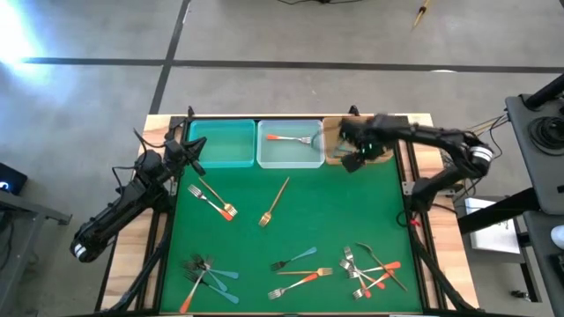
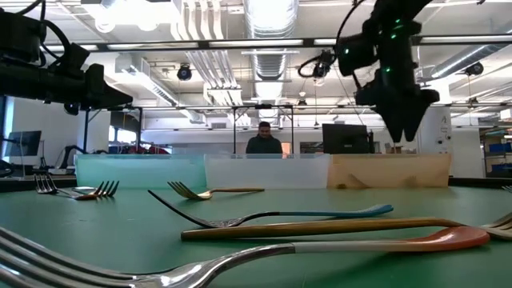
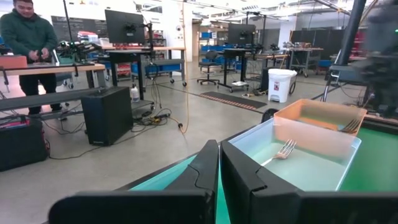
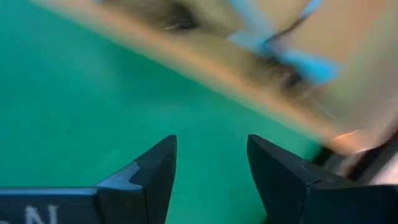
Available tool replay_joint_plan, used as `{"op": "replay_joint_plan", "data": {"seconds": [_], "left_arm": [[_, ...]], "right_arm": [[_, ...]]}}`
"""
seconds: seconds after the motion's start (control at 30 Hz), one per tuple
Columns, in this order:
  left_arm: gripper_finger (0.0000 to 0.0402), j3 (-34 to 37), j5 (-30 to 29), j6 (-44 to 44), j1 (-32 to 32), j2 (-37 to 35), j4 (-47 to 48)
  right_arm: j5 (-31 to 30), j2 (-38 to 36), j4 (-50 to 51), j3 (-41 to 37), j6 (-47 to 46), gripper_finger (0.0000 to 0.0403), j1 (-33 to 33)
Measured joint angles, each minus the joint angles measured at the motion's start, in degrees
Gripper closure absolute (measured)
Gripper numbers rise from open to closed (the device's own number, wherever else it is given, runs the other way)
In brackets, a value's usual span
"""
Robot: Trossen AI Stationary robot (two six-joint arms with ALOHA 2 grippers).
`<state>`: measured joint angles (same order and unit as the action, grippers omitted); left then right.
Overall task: Sort silverware by color (type)
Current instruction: Put the gold fork into the blue bin
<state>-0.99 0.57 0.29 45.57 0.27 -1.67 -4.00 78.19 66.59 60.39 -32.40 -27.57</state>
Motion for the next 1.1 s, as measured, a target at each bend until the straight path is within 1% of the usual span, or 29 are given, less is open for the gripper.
{"op": "replay_joint_plan", "data": {"seconds": [0.13,0.23,0.37,0.5,0.63,0.77,1.1], "left_arm": [[0.0401,0.0,0.0,0.0,0.01,0.0,0.01],[0.0401,0.0,-0.02,0.0,0.01,0.02,-0.01],[0.0401,0.0,-0.01,0.0,-0.01,0.02,-0.01],[0.0401,0.0,-0.02,0.0,-0.01,0.02,0.0],[0.0401,0.0,0.0,0.0,-0.01,0.0,0.0],[0.0401,0.0,-0.02,0.0,0.02,0.0,-0.01],[0.0401,0.0,-0.02,0.0,0.02,0.02,-0.01]], "right_arm": [[1.48,-2.84,-2.53,-5.56,-14.49,0.02,13.32],[1.58,-3.6,-2.64,-7.9,-26.25,0.0198,23.43],[1.52,-3.04,-2.77,-8.54,-39.64,0.0197,34.94],[1.48,-1.93,-3.46,-8.44,-50.85,0.0197,44.13],[1.47,-0.33,-5.94,-7.19,-58.91,0.0197,51.9],[1.51,1.87,-8.7,-6.23,-64.71,0.0197,57.98],[1.49,9.93,-10.58,-1.74,-73.54,0.0197,68.32]]}}
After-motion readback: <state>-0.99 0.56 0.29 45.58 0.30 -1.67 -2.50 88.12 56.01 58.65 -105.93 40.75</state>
